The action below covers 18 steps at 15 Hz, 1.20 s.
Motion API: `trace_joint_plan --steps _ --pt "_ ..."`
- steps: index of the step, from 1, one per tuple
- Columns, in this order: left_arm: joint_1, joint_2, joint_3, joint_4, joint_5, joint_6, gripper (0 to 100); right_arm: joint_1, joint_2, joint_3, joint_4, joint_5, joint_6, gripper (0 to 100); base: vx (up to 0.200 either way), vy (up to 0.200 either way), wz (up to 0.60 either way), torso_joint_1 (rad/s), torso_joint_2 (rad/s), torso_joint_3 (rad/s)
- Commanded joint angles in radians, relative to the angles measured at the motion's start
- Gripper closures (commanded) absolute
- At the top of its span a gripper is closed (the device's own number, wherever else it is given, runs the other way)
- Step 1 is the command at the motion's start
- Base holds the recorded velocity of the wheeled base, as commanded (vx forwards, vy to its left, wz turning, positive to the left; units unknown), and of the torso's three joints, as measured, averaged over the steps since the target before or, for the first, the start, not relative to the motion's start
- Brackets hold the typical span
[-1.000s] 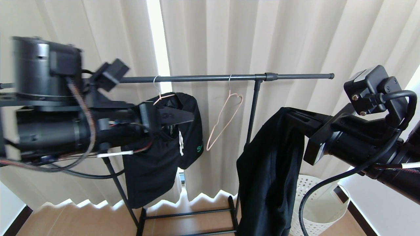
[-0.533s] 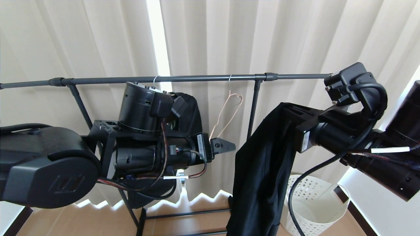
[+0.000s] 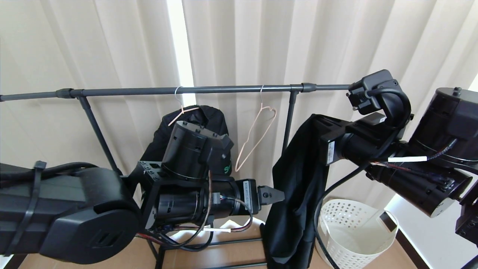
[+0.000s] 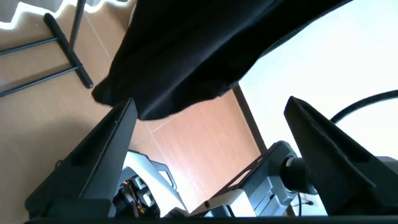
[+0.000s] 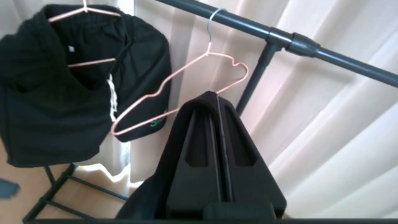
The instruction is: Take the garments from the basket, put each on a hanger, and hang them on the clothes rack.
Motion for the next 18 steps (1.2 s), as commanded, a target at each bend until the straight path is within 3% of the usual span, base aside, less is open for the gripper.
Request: trace_joint_plan --steps 1,8,14,18 --pt "-0.019 0.038 0.013 -0.036 0.004 0.0 0 0.029 0.009 -0.011 0.007 0.0 0.016 100 0.0 0.0 0.0 0.0 0.0 0.0" --pt "-0.055 0.058 0.014 -0.082 0.023 0.002 0 0.064 0.035 -0.017 0.003 0.0 0.036 100 0.0 0.0 0.0 0.0 0.0 0.0" --pt "-0.056 0.198 -0.065 -0.121 0.248 -0.003 0 0.083 0.041 -0.019 0.0 -0.001 0.048 100 0.0 0.0 0.0 0.0 0.0 0.0" --pt "-0.073 0.226 -0.052 -0.114 0.253 0.006 0 0.08 0.035 -0.028 0.0 -0.001 0.05 100 0.0 0.0 0.0 0.0 0.0 0.0"
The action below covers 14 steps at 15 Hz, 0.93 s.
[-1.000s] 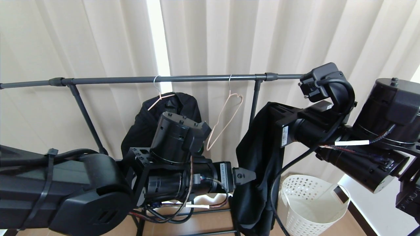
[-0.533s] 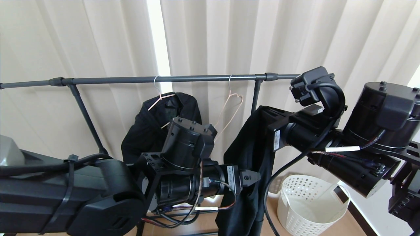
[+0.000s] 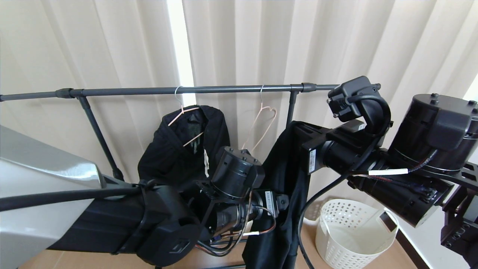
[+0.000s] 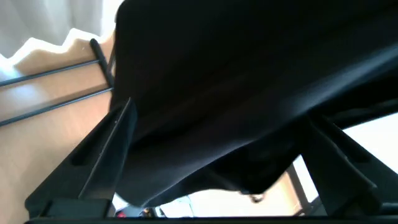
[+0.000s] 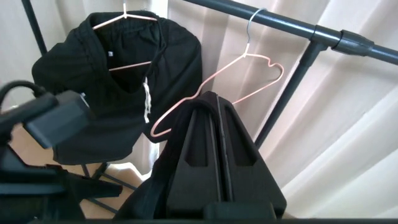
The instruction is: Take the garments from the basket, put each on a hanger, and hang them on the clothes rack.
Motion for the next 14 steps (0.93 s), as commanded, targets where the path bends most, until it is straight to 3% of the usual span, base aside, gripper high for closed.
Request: trace_joint_plan --steps 1,4,14 --pt "-0.006 0.015 0.006 0.001 0.0 0.001 0 -0.001 -0.006 -0.004 0.001 0.0 0.0 100 0.0 0.0 0.0 0.0 0.0 0.0" --pt "-0.035 0.012 0.044 0.001 0.0 0.035 0 -0.017 0.0 -0.023 -0.001 -0.055 -0.002 100 0.0 0.0 0.0 0.0 0.0 0.0" --pt "-0.044 0.01 0.075 -0.002 0.0 0.062 0 -0.081 -0.003 -0.049 -0.002 -0.06 0.0 100 0.0 0.0 0.0 0.0 0.0 0.0"
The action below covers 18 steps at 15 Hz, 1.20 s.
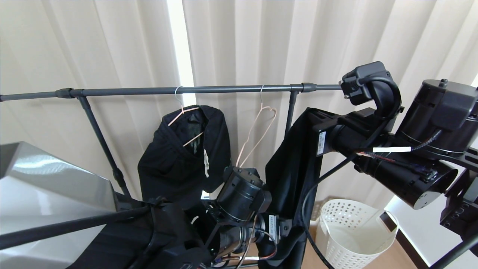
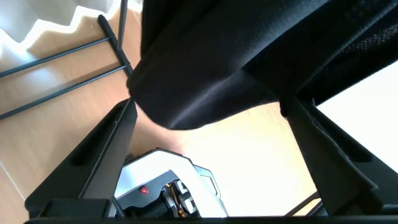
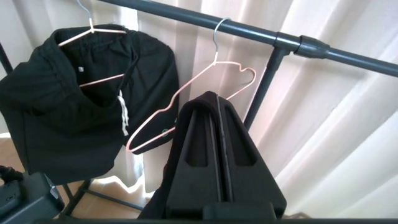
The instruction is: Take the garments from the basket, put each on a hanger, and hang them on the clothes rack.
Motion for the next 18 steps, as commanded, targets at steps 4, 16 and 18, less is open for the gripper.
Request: trace_joint_plan --steps 4,16,18 --pt "0.001 -0.015 0.006 -0.001 0.0 0.005 100 -0.042 -0.004 -0.011 0.0 0.0 -0.002 100 0.0 0.0 0.0 0.0 0.0 0.0" --pt "0.019 -0.073 0.019 -0.066 -0.001 0.006 0 0.013 0.015 0.008 0.0 0.0 0.001 100 0.0 0.0 0.0 0.0 0.0 0.0" --pt "0.016 -0.073 0.037 -0.121 -0.003 0.006 0 0.025 0.022 0.009 0.0 0.0 0.008 100 0.0 0.0 0.0 0.0 0.0 0.0"
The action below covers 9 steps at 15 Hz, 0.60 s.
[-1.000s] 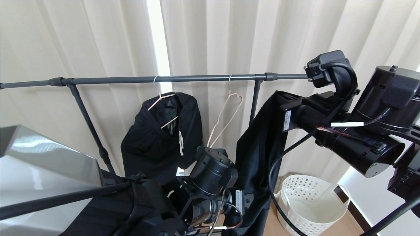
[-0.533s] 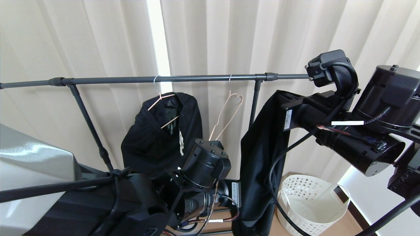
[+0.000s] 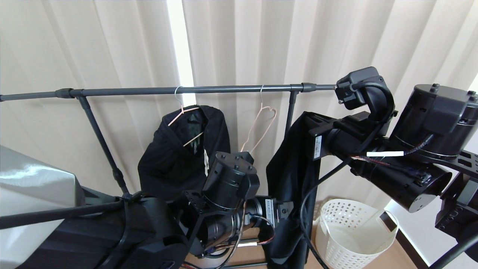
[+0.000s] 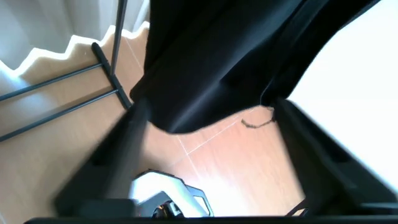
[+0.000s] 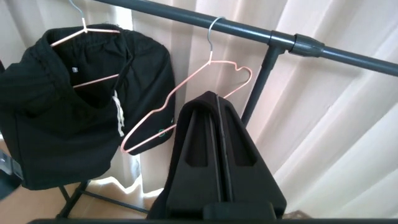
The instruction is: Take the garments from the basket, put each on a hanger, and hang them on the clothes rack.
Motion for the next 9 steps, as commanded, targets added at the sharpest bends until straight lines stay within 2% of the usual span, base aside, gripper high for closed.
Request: trace_joint_plan --steps 1,5,9 --pt "-0.001 -0.002 0.011 -0.022 0.0 -0.001 0 0.02 0.009 0.001 0.0 0.0 0.007 100 0.0 0.0 0.0 0.0 0.0 0.0" --pt "0.0 -0.002 0.005 -0.053 0.006 -0.004 0 0.048 0.018 0.003 0.001 -0.011 0.012 100 0.0 0.0 0.0 0.0 0.0 0.0" --pt "0.019 0.007 -0.013 -0.061 0.052 -0.005 0 0.082 0.015 0.01 0.0 -0.028 0.012 100 0.0 0.0 0.0 0.0 0.0 0.0"
